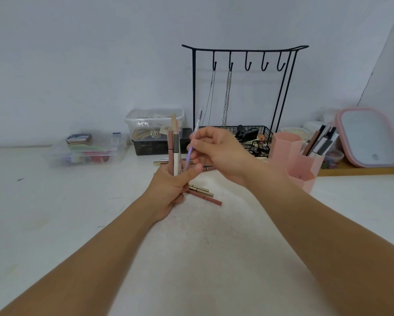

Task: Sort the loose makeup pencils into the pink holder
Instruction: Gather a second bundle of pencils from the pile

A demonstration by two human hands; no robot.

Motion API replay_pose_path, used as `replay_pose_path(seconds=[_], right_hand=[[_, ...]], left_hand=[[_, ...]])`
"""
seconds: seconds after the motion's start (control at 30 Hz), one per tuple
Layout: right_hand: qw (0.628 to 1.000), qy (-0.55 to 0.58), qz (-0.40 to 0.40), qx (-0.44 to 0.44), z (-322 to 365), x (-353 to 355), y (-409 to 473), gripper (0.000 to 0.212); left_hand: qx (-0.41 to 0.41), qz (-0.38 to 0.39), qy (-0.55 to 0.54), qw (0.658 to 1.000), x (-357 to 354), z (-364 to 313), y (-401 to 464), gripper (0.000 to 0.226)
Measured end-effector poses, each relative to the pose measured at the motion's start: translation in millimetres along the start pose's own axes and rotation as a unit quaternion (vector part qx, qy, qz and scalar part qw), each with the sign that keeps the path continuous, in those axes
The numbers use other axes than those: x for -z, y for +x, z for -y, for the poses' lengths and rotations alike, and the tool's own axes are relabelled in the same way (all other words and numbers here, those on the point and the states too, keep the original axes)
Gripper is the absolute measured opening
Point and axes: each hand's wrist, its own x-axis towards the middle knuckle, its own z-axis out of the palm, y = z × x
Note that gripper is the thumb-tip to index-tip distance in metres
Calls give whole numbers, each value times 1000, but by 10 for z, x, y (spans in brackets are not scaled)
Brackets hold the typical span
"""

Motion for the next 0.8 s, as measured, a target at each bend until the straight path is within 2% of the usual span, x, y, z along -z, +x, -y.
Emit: replay_pose_path(seconds=[0.23,0.3,0.33,0.37,0.4,0.43,0.47,0.53,0.67,0.8], right_hand=[[998,-55,-3,-7,-202,-10,16,5],[998,-66,-23,-5,-282,70,46,13],[991,-129,-41,11,-345,134,56,18],[968,-239,-67,39,-421,211,65,21],[930,-353,-86,58,-513,300,78,23],[893,-435,-95,60,-595,377,82,27],[872,-478,-95,46,-652,441,78,29],[859,-503,-90,22,-721,508,86,27],[835,-540,-95,34,-694,482,123,15],[815,-574,-72,34,-665,473,147,11]], left_hand=[[36,7,6,999,-5,3,16,16],[32,0,2,999,-7,4,23,18],[29,-7,-3,1000,-3,9,26,20],[25,-14,-11,1000,1,11,32,20],[20,-23,-18,999,1,14,37,18],[15,-33,-24,999,5,17,41,15],[10,-46,-30,998,8,19,46,11],[2,-66,-33,997,19,21,62,5],[1,-79,-38,996,34,29,70,7],[7,-105,-46,993,12,1,48,31]])
